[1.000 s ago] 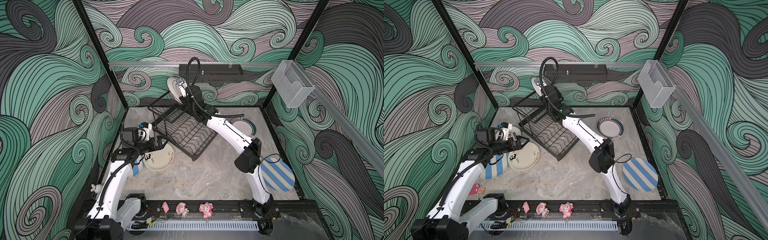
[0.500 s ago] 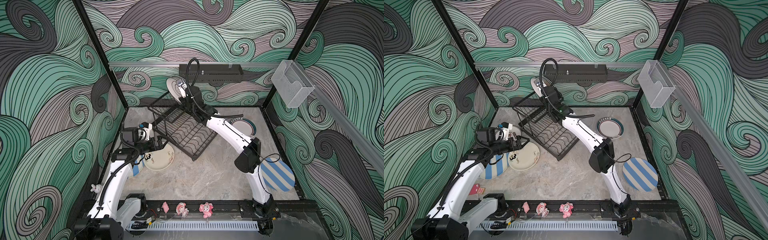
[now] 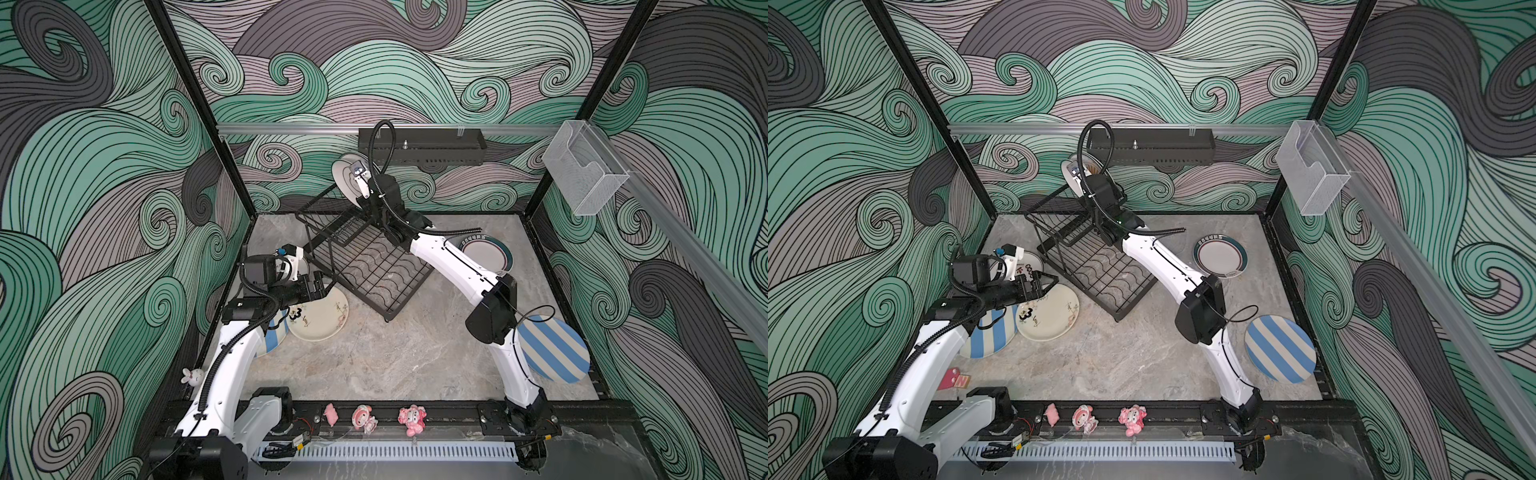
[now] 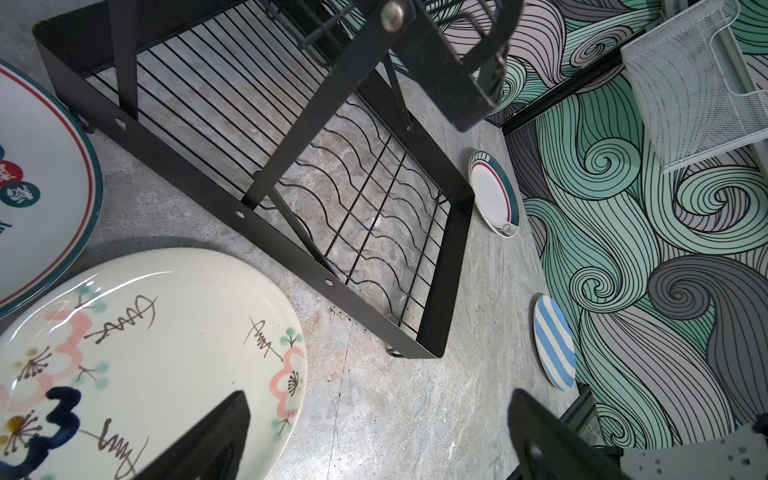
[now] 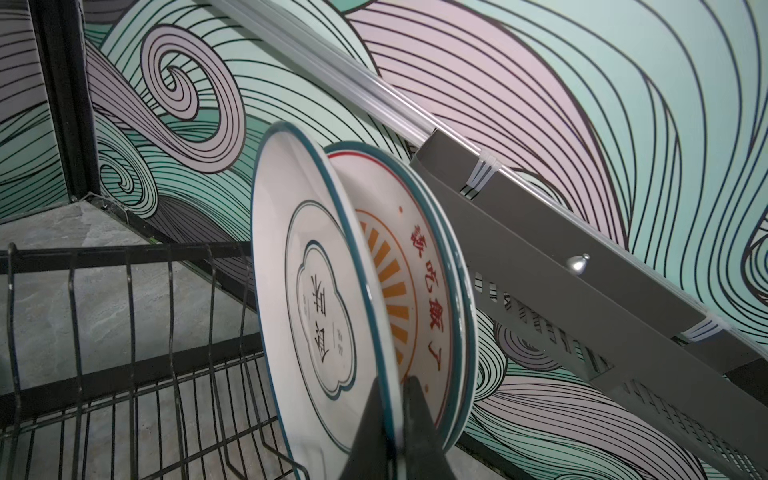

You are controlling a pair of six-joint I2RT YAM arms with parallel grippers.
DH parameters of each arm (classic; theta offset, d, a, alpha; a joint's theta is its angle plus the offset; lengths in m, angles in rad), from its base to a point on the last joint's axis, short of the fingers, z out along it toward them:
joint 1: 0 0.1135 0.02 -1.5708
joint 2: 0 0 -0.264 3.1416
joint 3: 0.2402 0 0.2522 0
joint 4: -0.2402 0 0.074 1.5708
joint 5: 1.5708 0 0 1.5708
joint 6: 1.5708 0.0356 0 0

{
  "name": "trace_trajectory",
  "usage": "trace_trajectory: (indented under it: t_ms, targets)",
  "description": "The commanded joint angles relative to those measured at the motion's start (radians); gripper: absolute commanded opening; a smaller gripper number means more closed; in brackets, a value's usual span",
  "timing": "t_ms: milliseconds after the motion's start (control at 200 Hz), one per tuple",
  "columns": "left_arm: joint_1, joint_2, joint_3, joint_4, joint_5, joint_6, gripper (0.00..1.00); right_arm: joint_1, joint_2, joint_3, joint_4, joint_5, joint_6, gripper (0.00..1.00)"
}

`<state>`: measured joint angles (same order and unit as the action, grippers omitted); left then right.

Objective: Load the plates into the dish rack
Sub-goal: 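Open the right gripper and release the plate into the rack slot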

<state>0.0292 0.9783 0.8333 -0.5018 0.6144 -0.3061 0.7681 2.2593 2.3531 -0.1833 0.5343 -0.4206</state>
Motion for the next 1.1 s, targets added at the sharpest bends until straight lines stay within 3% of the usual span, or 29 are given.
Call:
trace_trajectory:
  t_ms: [0,175,385,560,866,1096]
  targets:
    - [0.007,-0.001,-0.002,0.003,0.019,0.006,0.99,-0.008,0.009,0.041,0.025,-0.005,0.015,0.00]
    - [0.008,0.000,0.000,0.003,0.019,0.007,0.99,-0.010,0.013,0.048,0.013,-0.004,0.017,0.00]
    - [0.009,0.001,-0.001,0.005,0.019,0.007,0.99,-0.010,-0.003,0.057,-0.004,-0.003,0.012,0.32]
    - [0.009,-0.001,-0.002,0.002,0.020,0.008,0.99,-0.009,-0.026,0.067,-0.042,-0.022,0.024,0.43]
    - [0.012,-0.002,0.000,0.008,0.024,0.007,0.99,-0.008,-0.108,0.039,-0.120,-0.036,0.054,0.54]
    - [0.014,0.009,0.004,0.019,0.047,0.002,0.99,-0.021,-0.261,-0.120,-0.122,-0.033,0.083,0.57]
